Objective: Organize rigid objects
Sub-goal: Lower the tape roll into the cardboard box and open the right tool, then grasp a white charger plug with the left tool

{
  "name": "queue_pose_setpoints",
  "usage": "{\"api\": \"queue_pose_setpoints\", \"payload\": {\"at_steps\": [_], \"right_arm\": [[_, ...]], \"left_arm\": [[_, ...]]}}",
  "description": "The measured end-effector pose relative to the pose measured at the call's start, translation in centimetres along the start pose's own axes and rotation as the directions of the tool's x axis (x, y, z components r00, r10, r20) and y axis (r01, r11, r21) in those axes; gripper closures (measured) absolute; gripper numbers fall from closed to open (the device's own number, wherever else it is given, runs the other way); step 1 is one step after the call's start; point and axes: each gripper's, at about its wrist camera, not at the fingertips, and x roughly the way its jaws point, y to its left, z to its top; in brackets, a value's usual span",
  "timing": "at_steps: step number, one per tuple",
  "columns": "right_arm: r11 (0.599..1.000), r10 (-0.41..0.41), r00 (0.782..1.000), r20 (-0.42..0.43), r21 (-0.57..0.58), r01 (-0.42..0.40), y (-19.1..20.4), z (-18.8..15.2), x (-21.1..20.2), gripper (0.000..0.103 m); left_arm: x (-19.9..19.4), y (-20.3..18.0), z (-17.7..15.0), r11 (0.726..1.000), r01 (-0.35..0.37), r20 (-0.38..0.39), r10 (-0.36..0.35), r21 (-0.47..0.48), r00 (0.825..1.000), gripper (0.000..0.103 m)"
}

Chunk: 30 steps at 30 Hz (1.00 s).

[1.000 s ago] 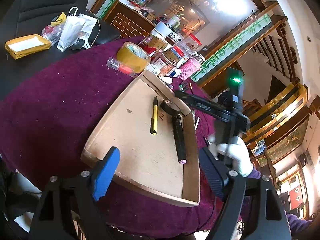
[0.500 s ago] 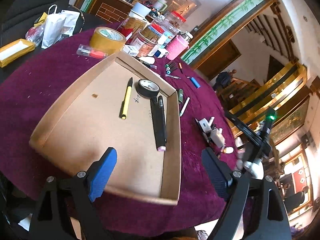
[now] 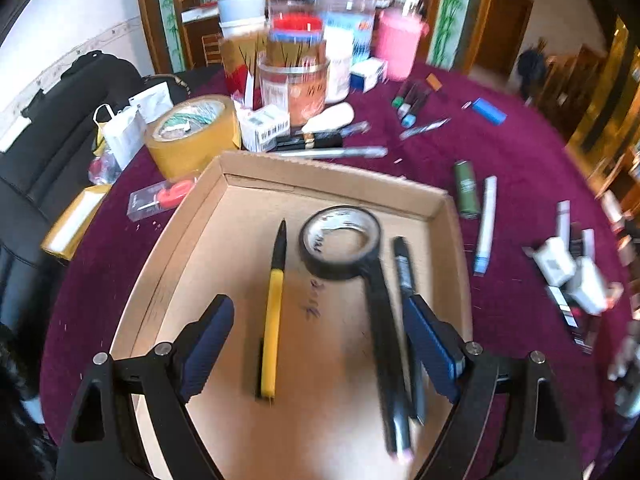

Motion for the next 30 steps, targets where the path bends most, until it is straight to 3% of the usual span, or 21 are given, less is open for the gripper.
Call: {"api": "queue_pose_setpoints", "payload": {"at_steps": [3,9,11,13,17,23,26,28,30], "right_arm": [[1.000,-0.007,1.000,0.001,0.003,0.007,-0.7,-0.2,0.2,0.013],[1.000,0.009,1.000,0.002,-0.002,-0.009,-0.6,-0.4,0.2,0.013],[1.000,0.012,1.000,0.009,0.005,-0.012,-0.7,-0.4,0.1,0.012],[1.000,0.005,1.000,0.015,0.018,-0.005,-1.0,-0.3,-0.1,0.010],[0.997,-0.004,1.000,0.007,0.076,0.003,-2.3,-0.2,-0.1,0.010],[0.987,0.009,1.000,-0.007,0.161,-0.007,-3.9,-0.3,-0.1,0.010],[0.983,0.021,0.999,-0.029,0.181,-0.016,-4.1,-0.4,0.2,0.010],[0.982,0.036,0.998,-0.047,0.186,-0.027,-4.1,-0.5,0.5,0.010],[0.981,0.044,0.997,-0.064,0.189,-0.031,-4.1,-0.6,0.7,0.010]], "left_arm": [[2.3,0.5,1.3,0.996,-0.092,-0.028,0.092,-0.006,0.995,0.017],[1.8,2.4,2.4,0.990,-0.098,-0.007,0.098,-0.105,0.995,0.017],[0.5,2.4,2.1,0.989,-0.055,0.006,0.057,-0.136,0.998,0.017],[-1.6,1.5,1.6,0.990,0.041,0.047,-0.035,-0.138,0.998,0.017],[-5.0,-3.2,0.5,0.974,0.220,0.100,-0.214,-0.047,0.972,0.016],[-3.3,-11.4,-0.9,0.955,0.280,0.003,-0.282,0.100,0.959,0.014],[-1.5,-14.8,-1.9,0.927,0.361,-0.082,-0.354,0.100,0.932,0.014],[-0.7,-16.4,-1.7,0.911,0.399,-0.095,-0.391,0.104,0.916,0.014],[-0.5,-17.7,-1.0,0.908,0.392,-0.062,-0.387,0.144,0.920,0.014]]}}
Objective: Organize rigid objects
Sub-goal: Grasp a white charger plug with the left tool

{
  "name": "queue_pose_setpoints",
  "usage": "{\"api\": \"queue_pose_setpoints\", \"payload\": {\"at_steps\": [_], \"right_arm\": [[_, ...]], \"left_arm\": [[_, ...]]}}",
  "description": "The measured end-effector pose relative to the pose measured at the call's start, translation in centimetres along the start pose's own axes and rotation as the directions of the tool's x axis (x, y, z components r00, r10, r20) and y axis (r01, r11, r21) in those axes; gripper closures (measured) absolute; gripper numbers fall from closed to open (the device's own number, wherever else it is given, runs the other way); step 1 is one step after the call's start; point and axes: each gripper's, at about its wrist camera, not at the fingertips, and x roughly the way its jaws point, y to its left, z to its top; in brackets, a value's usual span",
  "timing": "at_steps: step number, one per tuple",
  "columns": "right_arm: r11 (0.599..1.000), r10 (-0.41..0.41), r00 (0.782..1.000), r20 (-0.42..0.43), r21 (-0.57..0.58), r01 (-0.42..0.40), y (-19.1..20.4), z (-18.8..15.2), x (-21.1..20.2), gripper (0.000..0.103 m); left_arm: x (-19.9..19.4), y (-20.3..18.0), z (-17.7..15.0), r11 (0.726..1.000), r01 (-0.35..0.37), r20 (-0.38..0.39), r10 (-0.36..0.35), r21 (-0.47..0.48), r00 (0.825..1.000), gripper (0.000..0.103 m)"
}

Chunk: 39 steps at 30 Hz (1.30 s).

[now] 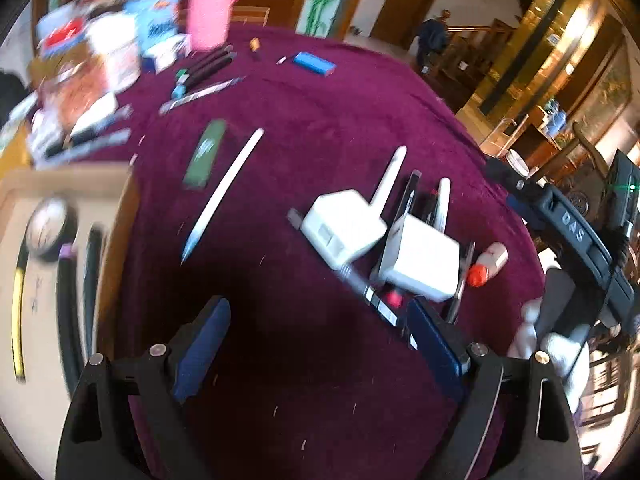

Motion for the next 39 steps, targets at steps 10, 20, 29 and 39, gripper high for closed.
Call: {"api": "queue_pose_setpoints", "payload": {"at_steps": [10,20,29,39], "right_arm": [[0.999,0.033,0.999,-0.033,0.028,-0.032,-0.1,-0.1,0.4,0.010],[0.994,0.039,0.992,-0.119,0.110,-0.026,-1.5,-0.5,1.9,0.010],[0.992,0.020,0.991,-0.130,0.125,-0.003,-1.9,-0.5,2.1,0.010],[0.993,0.012,0.990,-0.141,0.116,0.005,-1.7,-0.6,2.3,0.010]], "left_arm": [[6.5,0.5,6.3,0.979,0.182,-0.050,-0.187,-0.095,0.981,0.014],[4.9,-0.7,3.5,0.901,0.432,-0.165,-0.434,-0.052,0.886,0.014],[3.5,-2.4,2.1,0.972,0.120,-0.085,-0.105,0.201,0.991,0.014],[6.1,-3.5,3.0,0.979,0.146,-0.074,-0.137,0.143,0.988,0.054]]}}
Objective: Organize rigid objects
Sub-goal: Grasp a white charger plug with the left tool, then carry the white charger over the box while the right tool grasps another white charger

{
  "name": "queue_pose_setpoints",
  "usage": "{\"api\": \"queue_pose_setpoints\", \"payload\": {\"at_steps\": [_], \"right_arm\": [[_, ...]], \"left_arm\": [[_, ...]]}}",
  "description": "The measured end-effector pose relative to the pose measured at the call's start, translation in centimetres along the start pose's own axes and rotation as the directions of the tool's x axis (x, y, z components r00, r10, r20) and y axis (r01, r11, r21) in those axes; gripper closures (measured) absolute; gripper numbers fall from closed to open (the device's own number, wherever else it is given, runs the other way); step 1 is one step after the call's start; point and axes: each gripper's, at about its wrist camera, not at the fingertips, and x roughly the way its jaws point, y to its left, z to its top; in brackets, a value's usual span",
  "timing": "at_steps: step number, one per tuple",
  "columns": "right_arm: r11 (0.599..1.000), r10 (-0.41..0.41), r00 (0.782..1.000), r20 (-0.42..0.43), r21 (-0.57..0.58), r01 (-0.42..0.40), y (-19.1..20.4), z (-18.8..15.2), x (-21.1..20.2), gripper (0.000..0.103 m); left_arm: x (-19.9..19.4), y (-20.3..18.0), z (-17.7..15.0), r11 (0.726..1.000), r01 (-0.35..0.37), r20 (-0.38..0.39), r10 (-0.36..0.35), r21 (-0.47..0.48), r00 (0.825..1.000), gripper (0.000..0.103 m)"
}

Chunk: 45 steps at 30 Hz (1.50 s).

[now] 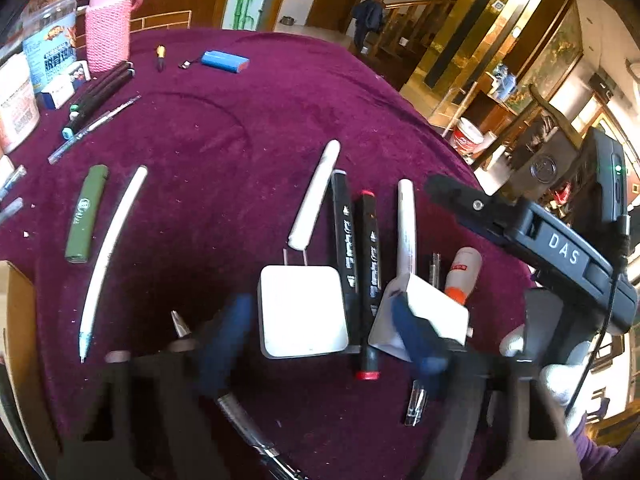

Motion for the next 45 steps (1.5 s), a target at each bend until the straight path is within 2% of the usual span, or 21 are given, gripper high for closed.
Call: {"api": "queue_pose_setpoints", "payload": {"at_steps": [1,3,6,8,12,13,15,16,19,25,29,32,34,36,40,42,44,45], "right_arm": [[1.000,0.002,1.000,-0.001,0.000,-0.002,0.0,0.0,0.0,0.010],[1.000,0.003,1.000,0.000,0.000,-0.003,0.0,0.0,0.0,0.010],[1.000,0.004,1.000,0.000,0.002,-0.004,0.1,0.0,0.0,0.010],[1.000,0.004,1.000,-0.002,-0.001,-0.004,0.0,0.0,0.0,0.010],[1.000,-0.003,1.000,0.001,-0.003,0.003,0.0,0.0,-0.1,0.010],[1.000,-0.006,1.000,0.001,-0.003,0.006,-0.1,0.0,-0.1,0.010],[1.000,-0.009,1.000,-0.002,0.000,0.009,-0.1,0.0,0.0,0.010],[1.000,-0.009,1.000,-0.005,0.000,0.009,-0.1,0.0,0.1,0.010],[1.000,-0.017,1.000,-0.006,-0.009,0.017,0.0,0.0,0.3,0.010],[0.999,-0.003,1.000,0.006,-0.034,0.003,0.3,0.0,0.3,0.010],[0.996,0.030,0.999,0.012,-0.082,-0.029,1.1,-0.2,0.3,0.010],[0.984,0.087,0.996,-0.016,-0.151,-0.089,2.5,-0.8,0.4,0.010],[0.970,0.139,0.987,-0.082,-0.188,-0.152,3.4,-1.3,0.8,0.009],[0.959,0.117,0.985,-0.129,-0.245,-0.146,4.3,-2.0,0.4,0.009],[0.891,0.003,0.988,-0.155,-0.448,-0.073,6.4,-4.2,-0.4,0.009],[0.823,-0.082,0.988,-0.127,-0.568,-0.005,7.4,-5.8,-0.2,0.009],[0.772,-0.142,0.983,-0.118,-0.635,0.035,7.9,-7.2,0.6,0.010],[0.760,-0.157,0.980,-0.121,-0.649,0.041,7.8,-7.6,1.0,0.022]], "left_arm": [[0.4,0.0,-0.1,0.999,-0.037,-0.029,0.037,0.011,0.999,0.058],[0.3,0.3,-0.6,1.000,-0.009,-0.022,0.009,-0.009,1.000,0.058],[0.4,0.5,-0.6,0.999,-0.023,-0.008,0.023,-0.023,1.000,0.050],[0.8,0.2,-0.4,0.999,-0.046,-0.011,0.046,-0.026,0.999,0.040],[2.0,-1.5,-0.4,0.994,-0.097,0.002,0.097,0.046,0.995,0.034],[2.0,-1.8,-0.5,0.993,-0.107,0.018,0.106,0.058,0.994,0.036],[1.7,-1.8,-0.5,0.994,-0.099,0.033,0.098,0.040,0.995,0.052],[1.5,-1.8,-0.5,0.995,-0.096,0.038,0.095,0.034,0.995,0.055],[0.2,-1.8,-0.9,0.994,-0.105,0.061,0.104,0.023,0.993,0.055],[-5.6,-1.3,-2.9,0.998,-0.013,0.144,0.021,-0.058,0.989,0.055],[-11.0,-0.7,-5.7,0.993,0.026,0.229,0.000,-0.111,0.973,0.054],[-14.9,0.9,-8.6,0.985,0.038,0.281,0.011,-0.167,0.960,0.054],[-17.1,2.3,-10.3,0.978,0.027,0.305,0.039,-0.207,0.951,0.054],[-19.6,3.9,-12.3,0.971,0.001,0.331,0.081,-0.240,0.940,0.054],[-22.5,7.6,-15.1,0.946,-0.077,0.354,0.192,-0.314,0.915,0.054],[-23.3,9.3,-16.5,0.928,-0.112,0.355,0.245,-0.356,0.902,0.054],[-23.7,11.2,-17.6,0.908,-0.098,0.347,0.253,-0.407,0.903,0.054],[-23.7,12.1,-18.0,0.900,-0.090,0.344,0.254,-0.427,0.904,0.054]]}}
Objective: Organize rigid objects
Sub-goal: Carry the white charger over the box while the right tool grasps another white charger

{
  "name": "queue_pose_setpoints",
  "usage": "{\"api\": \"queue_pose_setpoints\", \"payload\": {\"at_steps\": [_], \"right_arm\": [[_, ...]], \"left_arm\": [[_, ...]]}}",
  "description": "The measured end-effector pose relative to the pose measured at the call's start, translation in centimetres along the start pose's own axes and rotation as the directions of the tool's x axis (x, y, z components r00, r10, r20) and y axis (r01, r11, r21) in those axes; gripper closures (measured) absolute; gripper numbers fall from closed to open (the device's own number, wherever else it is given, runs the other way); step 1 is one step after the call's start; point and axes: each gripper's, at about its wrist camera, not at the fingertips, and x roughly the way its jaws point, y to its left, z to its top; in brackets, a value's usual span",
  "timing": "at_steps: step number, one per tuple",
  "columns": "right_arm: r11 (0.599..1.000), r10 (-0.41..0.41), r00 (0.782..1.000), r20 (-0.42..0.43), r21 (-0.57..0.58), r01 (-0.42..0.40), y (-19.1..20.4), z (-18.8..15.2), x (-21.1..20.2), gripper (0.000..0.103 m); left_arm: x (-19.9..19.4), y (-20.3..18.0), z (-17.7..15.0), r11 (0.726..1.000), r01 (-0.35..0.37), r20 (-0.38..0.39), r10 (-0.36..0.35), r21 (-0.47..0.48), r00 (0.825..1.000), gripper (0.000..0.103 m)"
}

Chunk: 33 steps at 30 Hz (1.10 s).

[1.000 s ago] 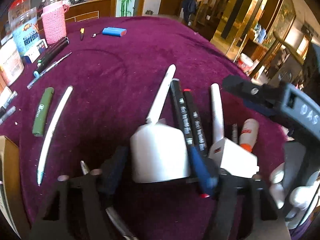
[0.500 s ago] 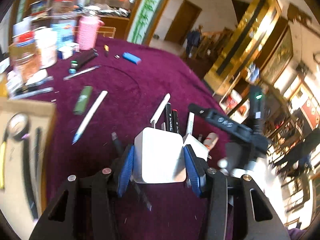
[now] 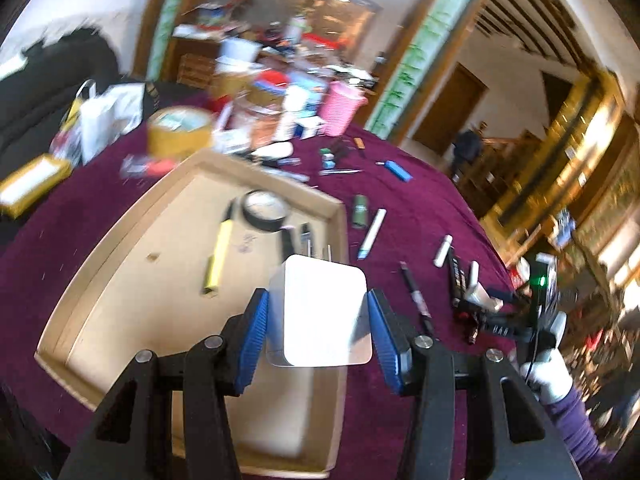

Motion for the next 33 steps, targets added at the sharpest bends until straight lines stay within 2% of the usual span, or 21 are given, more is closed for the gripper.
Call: {"api": "queue_pose_setpoints", "payload": {"at_steps": [2,6,13,17,19,22,27,29,33], "right_arm": [[1.000,0.030,0.999,-0.014,0.008,-0.030,0.1,-0.3,0.4,0.042],[0.986,0.092,0.996,0.014,0.141,-0.093,-1.8,-0.2,-0.2,0.051],[0.943,0.189,0.980,0.068,0.266,-0.200,-2.7,0.7,-2.2,0.053],[0.928,0.251,0.964,0.084,0.263,-0.265,-0.9,1.9,-2.8,0.053],[0.924,0.276,0.957,0.090,0.250,-0.290,0.4,2.5,-3.1,0.053],[0.908,0.328,0.939,0.101,0.241,-0.343,2.1,3.6,-3.3,0.053],[0.875,0.431,0.896,0.103,0.196,-0.443,6.1,6.0,-3.8,0.053],[0.859,0.474,0.876,0.088,0.171,-0.483,8.4,7.0,-3.7,0.053],[0.823,0.551,0.833,0.040,0.136,-0.551,12.9,8.7,-2.7,0.053]], "left_arm": [[0.0,1.2,0.0,1.000,-0.008,0.000,0.008,-0.027,1.000,0.054],[-0.1,3.2,0.3,0.998,-0.046,-0.019,0.046,-0.041,0.999,0.054],[4.2,6.4,3.9,0.986,-0.162,-0.124,0.158,-0.030,0.980,0.054],[8.1,8.0,5.8,0.977,-0.212,-0.206,0.201,-0.034,0.958,0.054],[10.0,8.7,6.5,0.975,-0.214,-0.258,0.194,-0.053,0.947,0.054],[11.8,9.0,7.6,0.967,-0.254,-0.279,0.233,-0.039,0.932,0.054],[13.2,8.9,9.4,0.967,-0.249,-0.274,0.225,-0.054,0.935,0.052],[13.4,8.9,9.8,0.974,-0.211,-0.267,0.181,-0.087,0.947,0.046],[11.1,8.5,9.8,0.977,-0.176,-0.213,0.147,-0.122,0.966,0.044]]}}
